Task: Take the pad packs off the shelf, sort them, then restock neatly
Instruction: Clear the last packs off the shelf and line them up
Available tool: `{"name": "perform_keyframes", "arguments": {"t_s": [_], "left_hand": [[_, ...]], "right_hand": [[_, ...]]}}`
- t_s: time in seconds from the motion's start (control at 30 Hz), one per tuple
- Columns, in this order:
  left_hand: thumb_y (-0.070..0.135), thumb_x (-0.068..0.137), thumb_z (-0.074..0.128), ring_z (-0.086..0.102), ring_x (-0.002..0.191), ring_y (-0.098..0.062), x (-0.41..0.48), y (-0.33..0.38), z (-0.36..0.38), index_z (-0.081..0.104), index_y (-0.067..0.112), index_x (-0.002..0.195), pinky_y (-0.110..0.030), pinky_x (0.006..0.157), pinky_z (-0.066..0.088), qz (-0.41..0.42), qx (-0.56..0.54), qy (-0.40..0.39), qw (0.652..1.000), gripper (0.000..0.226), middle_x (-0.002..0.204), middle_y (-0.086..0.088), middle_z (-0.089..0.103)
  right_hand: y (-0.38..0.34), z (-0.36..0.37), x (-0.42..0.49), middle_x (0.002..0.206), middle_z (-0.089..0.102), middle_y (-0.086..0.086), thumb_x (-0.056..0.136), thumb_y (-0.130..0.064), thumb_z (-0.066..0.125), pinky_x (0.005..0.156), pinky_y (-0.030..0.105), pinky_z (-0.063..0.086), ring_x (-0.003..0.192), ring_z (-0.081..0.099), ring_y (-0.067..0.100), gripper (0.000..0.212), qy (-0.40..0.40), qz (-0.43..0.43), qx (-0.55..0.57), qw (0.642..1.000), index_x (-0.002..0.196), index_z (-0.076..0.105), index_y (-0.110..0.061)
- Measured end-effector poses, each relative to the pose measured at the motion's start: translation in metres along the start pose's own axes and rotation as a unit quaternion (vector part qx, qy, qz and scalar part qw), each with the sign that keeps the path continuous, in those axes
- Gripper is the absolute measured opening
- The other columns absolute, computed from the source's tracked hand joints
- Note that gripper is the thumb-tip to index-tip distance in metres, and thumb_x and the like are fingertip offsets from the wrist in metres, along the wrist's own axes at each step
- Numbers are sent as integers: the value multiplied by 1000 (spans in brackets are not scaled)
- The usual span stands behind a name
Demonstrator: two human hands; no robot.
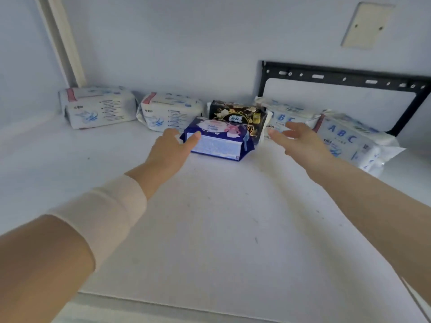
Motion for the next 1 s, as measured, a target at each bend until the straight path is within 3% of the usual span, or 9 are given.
{"name": "perform_keyframes", "arguments": {"t_s": [0.1, 0.2, 0.27, 0.37, 0.53, 0.67, 0.8, 0.93, 1.0], "left_hand": [[60, 87, 44, 46, 120, -25, 32, 6, 7, 40, 12, 136, -27, 86, 35, 8, -10, -11, 1000, 68, 135, -5, 47], [61, 86, 44, 52, 83, -24, 55, 13, 16, 56, 6, 94, -28, 66, 32, 24, -4, -19, 1000, 57, 93, -8, 60], [62, 84, 46, 49, 73, -22, 65, 12, 21, 52, 8, 83, -29, 61, 31, 17, 4, -18, 1000, 54, 73, -3, 50], [67, 82, 46, 48, 71, -18, 76, 8, 29, 53, 11, 98, -28, 61, 34, -4, 20, -34, 999, 58, 79, -2, 51], [74, 72, 51, 54, 93, -23, 94, -1, 30, 60, 12, 113, -27, 76, 38, -19, 23, -40, 999, 75, 109, -6, 61], [83, 56, 53, 55, 103, -25, 100, -3, 34, 55, 9, 120, -32, 89, 46, -53, 3, -61, 997, 97, 115, -6, 58], [74, 49, 71, 59, 102, -24, 99, -4, 37, 55, 10, 120, -34, 92, 48, -89, -54, -93, 990, 97, 113, -3, 61], [44, 61, 81, 65, 95, -21, 92, -2, 42, 64, 13, 102, -36, 96, 48, -95, -155, -152, 971, 54, 101, -6, 70], [37, 63, 81, 66, 94, -21, 86, -1, 41, 65, 12, 101, -38, 95, 49, -91, -176, -169, 966, 48, 98, -6, 71]], "right_hand": [[-6, 7, 32, 140, 45, 1, 80, -49, 64, 96, 31, 40, 123, 47, 21, 73, 17, -14, -29, 999, 140, 35, -17], [-13, 14, 57, 141, 44, 1, 80, -49, 64, 97, 31, 39, 125, 44, 20, 74, 28, -36, -77, 996, 141, 34, -18], [-15, 22, 72, 143, 42, 2, 80, -47, 66, 104, 36, 38, 128, 42, 21, 76, 21, -50, -97, 994, 141, 34, -16], [-19, 35, 87, 144, 41, 4, 79, -45, 67, 105, 37, 37, 129, 41, 22, 75, 10, -73, -124, 990, 140, 36, -15], [-21, 46, 102, 145, 39, 5, 78, -46, 68, 101, 32, 33, 131, 38, 22, 78, 6, -90, -178, 980, 142, 34, -15], [-17, 52, 114, 145, 38, 8, 76, -47, 70, 103, 35, 33, 131, 39, 24, 80, -1, -86, -187, 979, 141, 36, -14], [-15, 54, 118, 143, 38, 12, 72, -54, 69, 104, 40, 34, 130, 38, 29, 83, 8, -73, -235, 969, 140, 38, -17], [-15, 56, 118, 138, 42, 13, 64, -61, 70, 105, 42, 37, 126, 41, 29, 85, -14, -50, -248, 967, 135, 45, -22], [-17, 57, 115, 136, 44, 13, 64, -60, 71, 104, 41, 38, 125, 42, 28, 83, -11, -44, -247, 968, 132, 48, -20]]}}
Point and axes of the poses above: each hand's wrist, its own x-axis towards the middle knuckle, its own z-axis out of the palm, y = z × x, the point moved 7 cm from there along x, towards the middle knuckle
